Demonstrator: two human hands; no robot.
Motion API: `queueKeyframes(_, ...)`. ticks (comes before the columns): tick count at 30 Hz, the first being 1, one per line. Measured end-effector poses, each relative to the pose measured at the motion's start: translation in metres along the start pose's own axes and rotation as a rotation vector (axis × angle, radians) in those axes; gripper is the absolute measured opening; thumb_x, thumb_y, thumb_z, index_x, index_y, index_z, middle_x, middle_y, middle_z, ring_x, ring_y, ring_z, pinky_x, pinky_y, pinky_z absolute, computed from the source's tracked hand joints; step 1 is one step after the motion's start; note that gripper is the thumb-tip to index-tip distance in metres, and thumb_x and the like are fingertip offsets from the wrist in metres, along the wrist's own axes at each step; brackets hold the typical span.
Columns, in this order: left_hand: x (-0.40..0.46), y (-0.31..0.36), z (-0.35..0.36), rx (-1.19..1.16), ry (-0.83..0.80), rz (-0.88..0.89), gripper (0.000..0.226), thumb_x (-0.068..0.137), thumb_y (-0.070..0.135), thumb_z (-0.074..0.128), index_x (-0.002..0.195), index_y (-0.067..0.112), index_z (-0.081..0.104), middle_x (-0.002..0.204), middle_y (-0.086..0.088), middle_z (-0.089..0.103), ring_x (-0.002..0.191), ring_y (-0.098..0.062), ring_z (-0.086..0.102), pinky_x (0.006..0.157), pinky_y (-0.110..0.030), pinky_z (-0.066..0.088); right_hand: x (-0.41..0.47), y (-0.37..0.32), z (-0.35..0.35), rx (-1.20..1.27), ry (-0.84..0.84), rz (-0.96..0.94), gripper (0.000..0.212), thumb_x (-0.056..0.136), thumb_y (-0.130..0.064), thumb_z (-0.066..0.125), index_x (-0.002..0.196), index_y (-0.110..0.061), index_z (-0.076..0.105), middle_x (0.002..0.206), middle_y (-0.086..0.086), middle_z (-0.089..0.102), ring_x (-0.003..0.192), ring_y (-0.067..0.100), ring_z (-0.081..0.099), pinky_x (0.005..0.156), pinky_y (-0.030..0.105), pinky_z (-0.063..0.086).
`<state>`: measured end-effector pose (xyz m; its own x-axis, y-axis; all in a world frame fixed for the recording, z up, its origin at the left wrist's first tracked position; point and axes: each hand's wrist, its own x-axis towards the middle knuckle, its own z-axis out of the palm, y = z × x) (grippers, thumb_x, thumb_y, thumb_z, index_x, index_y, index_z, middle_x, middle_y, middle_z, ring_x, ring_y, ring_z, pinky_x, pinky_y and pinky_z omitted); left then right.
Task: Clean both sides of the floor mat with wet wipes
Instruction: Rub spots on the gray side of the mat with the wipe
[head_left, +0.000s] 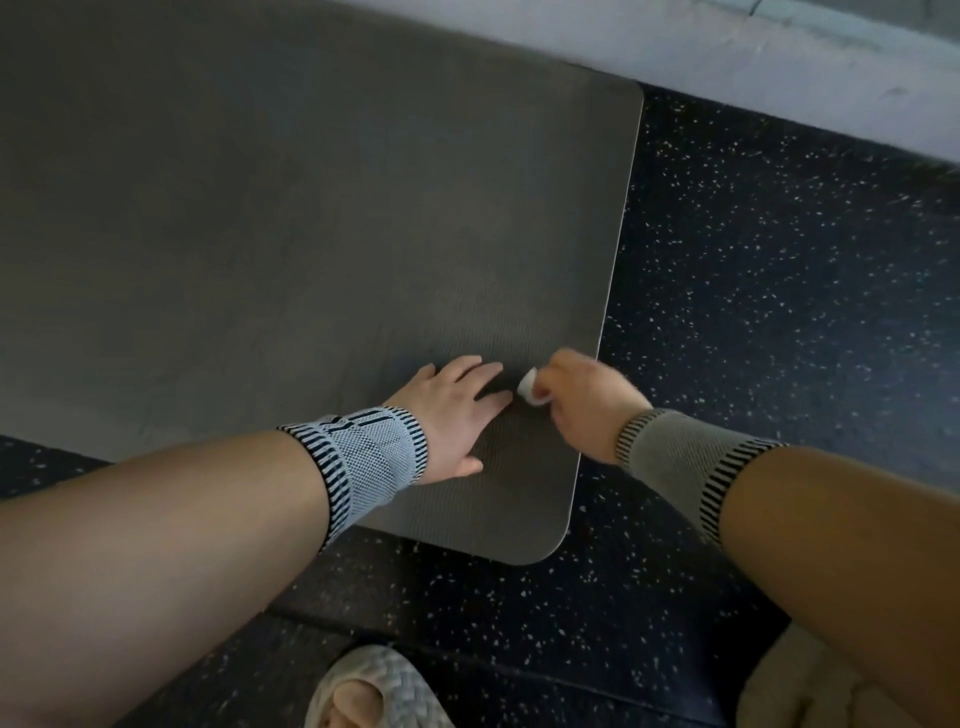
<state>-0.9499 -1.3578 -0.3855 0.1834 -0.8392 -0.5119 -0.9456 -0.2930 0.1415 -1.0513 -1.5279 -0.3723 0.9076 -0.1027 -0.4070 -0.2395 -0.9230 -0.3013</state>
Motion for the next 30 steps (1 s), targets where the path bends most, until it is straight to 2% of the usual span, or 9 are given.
queueKeyframes(2, -0.003, 0.002, 0.003, 0.020, 0.010, 0.015, 0.087, 0.086, 0.055, 0.059, 0.152, 0.022, 0.014, 0.160, -0.005, 0.000, 0.147, -0.028, 0.001, 0.115, -0.051, 0.022, -0.002, 0.002, 0.002, 0.018, 0.096, 0.122, 0.030, 0.091, -0.008, 0.050, 0.119, -0.018, 0.054, 0.114, 0.000, 0.046, 0.103, 0.016, 0.049, 0.091, 0.026, 0.044)
queueKeyframes(3, -0.005, 0.003, 0.005, 0.025, 0.008, 0.019, 0.088, 0.086, 0.056, 0.060, 0.153, 0.021, 0.014, 0.160, -0.005, -0.001, 0.147, -0.027, 0.001, 0.115, -0.050, 0.022, -0.006, -0.002, 0.005, -0.025, 0.063, 0.096, 0.031, 0.090, -0.008, 0.051, 0.118, -0.020, 0.054, 0.112, -0.002, 0.045, 0.103, 0.016, 0.048, 0.092, 0.026, 0.044)
queueKeyframes(7, -0.012, 0.002, 0.010, 0.010, 0.026, 0.017, 0.091, 0.084, 0.057, 0.061, 0.152, 0.019, 0.015, 0.160, -0.003, -0.001, 0.147, -0.026, 0.000, 0.116, -0.048, 0.022, -0.026, -0.019, 0.020, -0.078, -0.192, -0.242, 0.028, 0.089, -0.016, 0.052, 0.115, -0.026, 0.054, 0.108, -0.007, 0.043, 0.096, 0.011, 0.042, 0.087, 0.025, 0.041)
queueKeyframes(12, -0.019, 0.002, 0.014, 0.029, -0.003, 0.027, 0.092, 0.083, 0.058, 0.060, 0.153, 0.019, 0.013, 0.160, -0.004, -0.003, 0.147, -0.027, -0.002, 0.117, -0.048, 0.021, -0.013, -0.011, 0.018, -0.027, 0.035, 0.026, 0.029, 0.089, -0.010, 0.051, 0.116, -0.020, 0.052, 0.108, -0.004, 0.042, 0.099, 0.014, 0.045, 0.090, 0.025, 0.042)
queueKeyframes(18, -0.026, -0.002, 0.016, 0.013, -0.001, 0.040, 0.097, 0.079, 0.058, 0.066, 0.152, 0.021, 0.015, 0.160, -0.003, -0.002, 0.147, -0.025, -0.001, 0.116, -0.048, 0.023, -0.039, -0.037, 0.036, -0.125, -0.270, -0.358, 0.029, 0.090, -0.017, 0.050, 0.117, -0.025, 0.053, 0.113, -0.005, 0.045, 0.102, 0.016, 0.045, 0.089, 0.029, 0.045)
queueKeyframes(23, -0.032, -0.001, 0.021, 0.029, -0.045, 0.035, 0.100, 0.079, 0.059, 0.066, 0.153, 0.024, 0.009, 0.160, -0.002, -0.009, 0.146, -0.026, -0.006, 0.117, -0.049, 0.021, -0.024, -0.027, 0.030, -0.197, -0.092, -0.193, 0.030, 0.090, -0.020, 0.052, 0.120, -0.021, 0.050, 0.116, -0.003, 0.043, 0.099, 0.014, 0.041, 0.092, 0.029, 0.042)
queueKeyframes(25, -0.034, -0.002, 0.023, 0.026, -0.030, 0.038, 0.100, 0.077, 0.059, 0.068, 0.153, 0.024, 0.011, 0.160, -0.002, -0.006, 0.146, -0.026, -0.003, 0.116, -0.049, 0.022, -0.039, -0.037, 0.033, -0.178, -0.221, -0.270, 0.030, 0.089, -0.017, 0.052, 0.118, -0.024, 0.050, 0.113, -0.004, 0.042, 0.093, 0.012, 0.039, 0.086, 0.028, 0.043)
queueKeyframes(28, -0.034, -0.002, 0.023, 0.028, -0.015, 0.041, 0.101, 0.076, 0.059, 0.069, 0.153, 0.024, 0.013, 0.160, -0.003, -0.003, 0.146, -0.026, -0.002, 0.115, -0.049, 0.024, -0.061, -0.052, 0.041, -0.182, -0.435, -0.508, 0.028, 0.087, -0.012, 0.053, 0.112, -0.024, 0.054, 0.105, -0.006, 0.043, 0.091, 0.011, 0.039, 0.079, 0.029, 0.042)
queueKeyframes(30, -0.034, -0.002, 0.023, 0.025, -0.015, 0.037, 0.102, 0.075, 0.058, 0.070, 0.152, 0.024, 0.013, 0.160, -0.003, -0.004, 0.146, -0.026, -0.002, 0.115, -0.050, 0.024, -0.053, -0.046, 0.038, -0.220, -0.399, -0.516, 0.026, 0.088, -0.012, 0.052, 0.112, -0.022, 0.054, 0.106, -0.004, 0.044, 0.096, 0.016, 0.044, 0.079, 0.029, 0.042)
